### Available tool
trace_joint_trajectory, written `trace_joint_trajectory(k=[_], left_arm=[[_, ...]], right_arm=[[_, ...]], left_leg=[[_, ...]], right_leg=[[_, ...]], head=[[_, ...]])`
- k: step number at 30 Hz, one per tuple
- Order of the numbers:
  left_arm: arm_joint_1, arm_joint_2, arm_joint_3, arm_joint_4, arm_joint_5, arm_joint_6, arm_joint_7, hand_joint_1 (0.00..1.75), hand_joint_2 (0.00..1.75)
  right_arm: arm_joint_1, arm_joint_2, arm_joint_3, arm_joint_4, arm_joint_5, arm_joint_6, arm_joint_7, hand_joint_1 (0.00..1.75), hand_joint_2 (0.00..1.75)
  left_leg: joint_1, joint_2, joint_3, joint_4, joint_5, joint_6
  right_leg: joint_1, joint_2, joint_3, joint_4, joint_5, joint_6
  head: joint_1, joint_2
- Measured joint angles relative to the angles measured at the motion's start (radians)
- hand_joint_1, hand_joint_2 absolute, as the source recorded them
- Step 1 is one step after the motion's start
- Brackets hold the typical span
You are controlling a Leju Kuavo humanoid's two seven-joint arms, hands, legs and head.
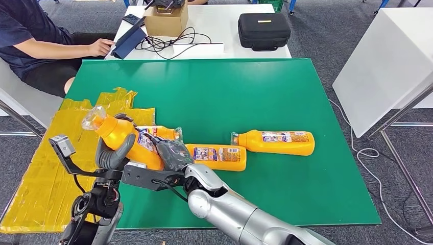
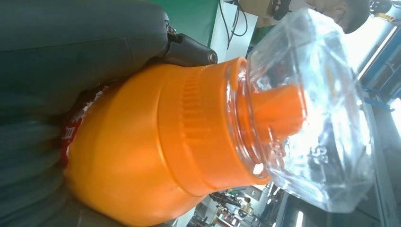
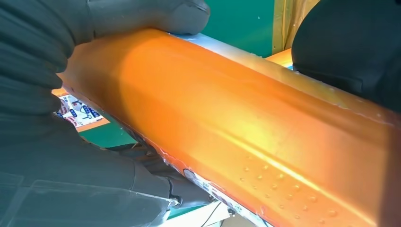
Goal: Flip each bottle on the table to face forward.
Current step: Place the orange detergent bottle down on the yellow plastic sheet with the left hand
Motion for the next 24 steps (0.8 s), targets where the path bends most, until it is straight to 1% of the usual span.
trace_joint_trajectory(k=[2,3,6,10,12,13,15,17,20,22,24], left_arm=[[-0.001,-0.004,0.003,-0.001,-0.006,0.001,0.0,1.75,1.75],[-0.001,-0.006,0.004,-0.001,-0.011,0.003,0.0,1.75,1.75],[-0.003,-0.009,0.006,-0.003,-0.022,0.008,-0.002,1.75,1.75],[-0.008,-0.009,0.007,-0.005,-0.029,0.012,-0.003,1.75,1.75],[-0.01,-0.009,0.007,-0.008,-0.052,0.032,-0.015,1.75,1.75],[-0.012,-0.009,0.009,-0.011,-0.083,0.057,-0.029,1.75,1.75],[-0.017,-0.009,0.019,-0.022,-0.184,0.14,-0.067,1.75,1.75],[-0.026,-0.008,0.041,-0.039,-0.32,0.25,-0.108,1.75,1.75],[-0.044,-0.004,0.088,-0.063,-0.556,0.431,-0.154,1.75,1.75],[-0.055,0.005,0.119,-0.073,-0.676,0.51,-0.161,1.75,1.75],[-0.06,0.021,0.144,-0.076,-0.772,0.563,-0.166,1.75,1.75]], right_arm=[[0.002,0.0,-0.006,0.0,0.003,-0.003,-0.003,0.07,1.75],[0.003,0.0,-0.008,0.001,0.005,-0.005,-0.006,0.0,1.75],[0.006,0.001,-0.014,0.004,0.011,-0.008,-0.016,0.0,1.75],[0.009,0.001,-0.019,0.009,0.017,-0.009,-0.019,0.0,0.0],[0.011,0.001,-0.024,0.011,0.027,-0.014,-0.022,0.0,0.0],[0.014,0.0,-0.034,0.011,0.039,-0.017,-0.029,0.0,0.0],[0.028,-0.004,-0.075,0.002,0.071,-0.018,-0.05,0.0,0.0],[0.052,-0.022,-0.146,-0.036,0.103,-0.007,-0.067,0.0,0.0],[0.083,-0.067,-0.274,-0.128,0.114,0.033,-0.092,0.0,0.0],[0.091,-0.101,-0.356,-0.189,0.092,0.065,-0.109,0.0,0.0],[0.093,-0.131,-0.424,-0.241,0.068,0.088,-0.122,0.0,0.0]], left_leg=[[0.0,0.0,0.0,0.0,0.0,0.0],[0.0,0.0,0.0,0.0,0.0,0.0],[0.0,0.0,0.0,0.0,0.0,0.0],[0.0,0.0,0.0,0.0,0.0,0.0],[0.0,0.0,0.0,0.0,0.0,0.0],[0.0,0.0,0.0,0.0,0.0,0.0],[0.0,-0.001,0.0,0.0,0.0,0.0],[0.0,-0.001,-0.001,0.0,0.0,0.0],[0.0,-0.002,-0.001,0.0,0.0,0.0],[0.0,-0.002,-0.001,0.0,0.0,0.0],[0.0,-0.002,0.0,0.0,0.0,0.0]], right_leg=[[0.0,0.0,0.0,0.0,0.0,0.0],[0.0,0.0,0.0,0.0,0.0,0.0],[0.0,0.0,0.0,0.0,0.0,0.0],[0.0,0.0,0.0,0.0,0.0,0.0],[0.0,0.0,0.0,0.0,0.0,0.0],[0.0,0.0,0.0,0.0,0.0,0.0],[0.0,0.0,0.0,0.0,0.0,0.0],[0.0,-0.001,0.0,0.0,0.0,0.0],[0.0,-0.001,0.001,0.0,0.0,0.0],[0.0,-0.001,0.001,0.0,0.0,0.0],[0.0,-0.001,0.001,0.0,0.0,0.0]], head=[[0.0,0.0],[0.0,0.0],[0.0,0.0],[0.0,0.0],[0.0,0.0],[0.0,0.0],[0.0,0.0],[0.0,0.0],[0.0,0.0],[0.0,0.0],[0.0,0.0]])
